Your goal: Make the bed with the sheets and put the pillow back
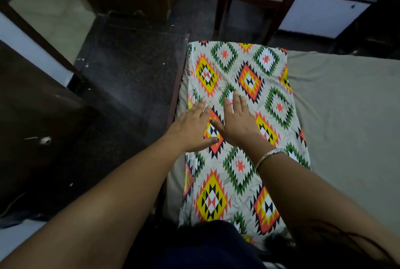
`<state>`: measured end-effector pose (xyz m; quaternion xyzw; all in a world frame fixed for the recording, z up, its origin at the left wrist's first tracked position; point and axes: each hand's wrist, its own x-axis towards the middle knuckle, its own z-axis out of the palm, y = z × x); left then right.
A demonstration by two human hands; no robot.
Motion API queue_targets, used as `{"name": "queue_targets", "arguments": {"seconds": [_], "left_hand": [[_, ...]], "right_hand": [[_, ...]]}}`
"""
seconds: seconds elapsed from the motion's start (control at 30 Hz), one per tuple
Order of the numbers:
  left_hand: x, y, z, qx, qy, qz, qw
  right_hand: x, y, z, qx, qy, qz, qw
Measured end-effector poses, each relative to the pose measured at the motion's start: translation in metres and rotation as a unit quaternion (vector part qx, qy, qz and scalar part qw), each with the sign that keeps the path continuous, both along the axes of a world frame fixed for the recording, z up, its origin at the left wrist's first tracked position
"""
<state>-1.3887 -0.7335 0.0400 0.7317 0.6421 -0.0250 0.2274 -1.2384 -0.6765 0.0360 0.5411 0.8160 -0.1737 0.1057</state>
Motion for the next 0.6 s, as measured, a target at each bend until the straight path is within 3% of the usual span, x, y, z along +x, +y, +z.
{"name": "queue_targets", "arguments": {"seconds": [0.33,0.43,0.6], "left_hand": [[-0.02,0.045,-0.008,-0.002,0.001,-0.06,0.998],[-0.038,0.065,-0.022,-0.03,-0.004,-0.082,0.996],[-0.058,0.123,-0.033,-0.039,-0.013,-0.182,0.982]], "right_hand": [[-0.012,0.025,-0.012,-0.022,0.046,-0.068,0.996],[-0.01,0.031,-0.013,-0.015,0.019,-0.096,0.995],[-0.023,0.046,-0.011,0.021,-0.009,-0.214,0.977]]}}
